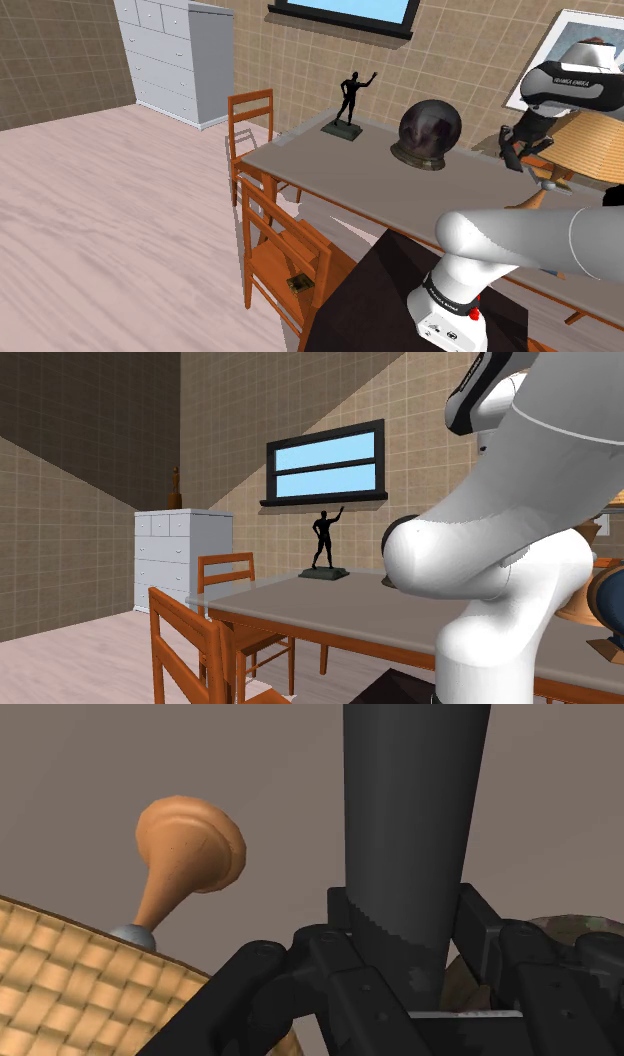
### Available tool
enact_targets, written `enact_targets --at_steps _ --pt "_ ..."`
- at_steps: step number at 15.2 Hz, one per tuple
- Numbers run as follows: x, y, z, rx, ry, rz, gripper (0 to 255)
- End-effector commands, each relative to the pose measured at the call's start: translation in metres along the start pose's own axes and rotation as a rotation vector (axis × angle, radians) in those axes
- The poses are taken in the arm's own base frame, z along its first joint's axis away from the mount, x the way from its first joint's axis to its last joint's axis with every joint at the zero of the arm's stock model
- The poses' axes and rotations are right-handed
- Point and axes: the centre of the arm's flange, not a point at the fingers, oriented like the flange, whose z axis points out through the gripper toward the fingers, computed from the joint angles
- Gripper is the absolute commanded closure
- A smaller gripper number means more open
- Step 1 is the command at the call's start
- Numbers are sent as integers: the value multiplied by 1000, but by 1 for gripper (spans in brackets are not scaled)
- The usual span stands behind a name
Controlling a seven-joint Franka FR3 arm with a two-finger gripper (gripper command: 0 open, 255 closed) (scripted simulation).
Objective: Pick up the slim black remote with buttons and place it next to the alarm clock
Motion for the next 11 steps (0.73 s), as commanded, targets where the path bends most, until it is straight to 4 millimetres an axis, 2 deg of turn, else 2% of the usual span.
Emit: enact_targets --at_steps 1,11 --pt "4 14 8 -1 0 -1 255" --pt "-8 12 59 -1 0 -1 255"
